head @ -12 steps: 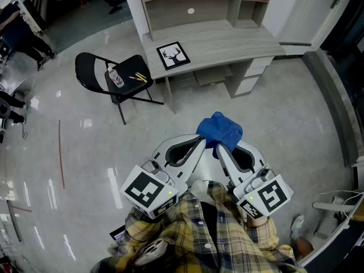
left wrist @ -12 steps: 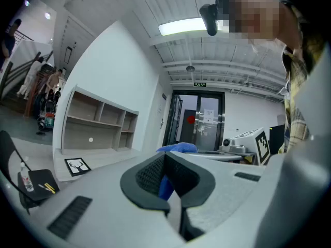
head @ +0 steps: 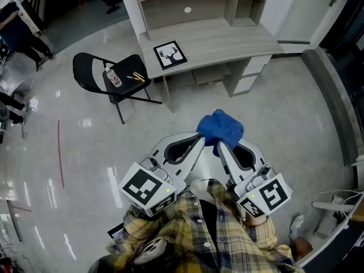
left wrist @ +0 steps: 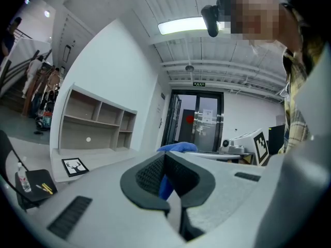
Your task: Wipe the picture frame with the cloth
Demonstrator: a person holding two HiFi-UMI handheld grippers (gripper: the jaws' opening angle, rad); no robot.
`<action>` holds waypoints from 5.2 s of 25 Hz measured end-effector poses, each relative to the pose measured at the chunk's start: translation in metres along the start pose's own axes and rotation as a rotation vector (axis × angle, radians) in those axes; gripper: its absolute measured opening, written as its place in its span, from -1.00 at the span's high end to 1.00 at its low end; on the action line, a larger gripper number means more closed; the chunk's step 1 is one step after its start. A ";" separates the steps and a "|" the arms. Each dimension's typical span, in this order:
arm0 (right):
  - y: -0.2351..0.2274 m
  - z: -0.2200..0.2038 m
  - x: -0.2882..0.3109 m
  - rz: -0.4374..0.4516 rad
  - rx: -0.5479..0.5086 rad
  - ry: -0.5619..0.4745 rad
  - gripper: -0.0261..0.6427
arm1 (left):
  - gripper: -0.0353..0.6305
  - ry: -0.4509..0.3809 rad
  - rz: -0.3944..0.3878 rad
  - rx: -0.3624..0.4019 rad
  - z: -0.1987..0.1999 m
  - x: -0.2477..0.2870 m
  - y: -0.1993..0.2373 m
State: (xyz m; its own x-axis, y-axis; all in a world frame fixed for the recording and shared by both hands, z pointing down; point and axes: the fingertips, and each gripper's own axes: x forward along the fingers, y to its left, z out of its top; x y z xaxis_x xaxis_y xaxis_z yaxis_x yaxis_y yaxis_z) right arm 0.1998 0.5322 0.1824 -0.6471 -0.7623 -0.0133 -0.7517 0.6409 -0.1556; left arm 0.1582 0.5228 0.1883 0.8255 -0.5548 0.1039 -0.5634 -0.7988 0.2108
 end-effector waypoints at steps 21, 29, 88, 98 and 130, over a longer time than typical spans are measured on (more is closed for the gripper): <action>-0.029 -0.016 0.097 0.018 0.067 0.055 0.78 | 0.88 -0.009 0.066 -0.056 0.008 0.003 0.111; -0.046 -0.005 0.170 -0.006 0.048 0.058 0.78 | 0.88 -0.036 0.031 -0.016 0.043 0.014 0.189; -0.347 -0.031 0.510 0.314 0.190 0.284 0.78 | 0.88 -0.061 0.514 -0.184 0.090 0.208 0.577; -0.319 -0.058 0.567 0.200 0.221 0.306 0.78 | 0.88 0.057 0.399 -0.203 0.069 0.191 0.644; -0.290 -0.175 0.570 -0.043 0.366 0.451 0.78 | 0.57 0.718 0.078 -0.316 -0.202 0.243 0.731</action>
State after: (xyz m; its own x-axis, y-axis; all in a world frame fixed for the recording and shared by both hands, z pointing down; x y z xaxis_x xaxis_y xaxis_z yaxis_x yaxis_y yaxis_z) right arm 0.0271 -0.0721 0.3924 -0.6677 -0.6212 0.4102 -0.7373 0.4760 -0.4793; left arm -0.0455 -0.1490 0.5639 0.6641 -0.2345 0.7099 -0.6735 -0.6000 0.4318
